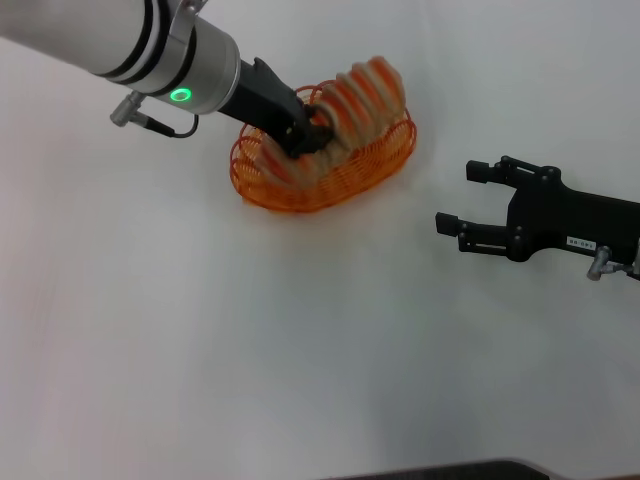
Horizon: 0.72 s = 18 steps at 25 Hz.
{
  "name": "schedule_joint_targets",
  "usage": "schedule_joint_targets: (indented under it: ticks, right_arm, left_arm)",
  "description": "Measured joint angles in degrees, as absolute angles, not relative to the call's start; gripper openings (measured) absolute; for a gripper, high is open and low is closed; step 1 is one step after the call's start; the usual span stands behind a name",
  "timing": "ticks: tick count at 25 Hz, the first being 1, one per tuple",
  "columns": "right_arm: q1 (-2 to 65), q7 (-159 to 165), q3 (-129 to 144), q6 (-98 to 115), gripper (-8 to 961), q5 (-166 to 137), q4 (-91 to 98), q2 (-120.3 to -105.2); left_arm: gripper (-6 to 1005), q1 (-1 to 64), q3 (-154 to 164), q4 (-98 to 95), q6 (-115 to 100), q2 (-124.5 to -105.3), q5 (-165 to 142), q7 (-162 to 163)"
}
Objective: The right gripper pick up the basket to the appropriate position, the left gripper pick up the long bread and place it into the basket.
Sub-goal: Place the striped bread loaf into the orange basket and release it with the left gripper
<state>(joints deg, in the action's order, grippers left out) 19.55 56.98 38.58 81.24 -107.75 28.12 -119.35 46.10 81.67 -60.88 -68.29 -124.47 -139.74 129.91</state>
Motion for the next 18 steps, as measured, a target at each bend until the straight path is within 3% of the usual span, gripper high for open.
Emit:
schedule_joint_targets:
  ticks: [2, 7, 12, 18]
  right_arm:
    - [19.6, 57.0, 38.6, 81.2, 884, -107.8, 28.1, -119.35]
    - [19.8, 57.1, 38.6, 81.2, 885, -107.8, 28.1, -119.35]
    - [20.0, 57.1, 38.6, 81.2, 885, -107.8, 28.3, -119.35]
    - [20.3, 57.1, 38.6, 81.1, 885, -107.8, 28.3, -119.35]
  left_arm:
    - [185, 46.0, 81.8, -60.8, -67.7, -124.42, -139.8, 130.2]
    - [289, 46.0, 81.8, -60.7, -67.5, -124.46, -140.1, 130.3]
    - [506, 45.8, 81.5, -60.6, -68.5, -124.29, -139.7, 130.9]
    - [690, 44.1, 80.8, -60.8, -68.2, -124.31, -138.7, 130.9]
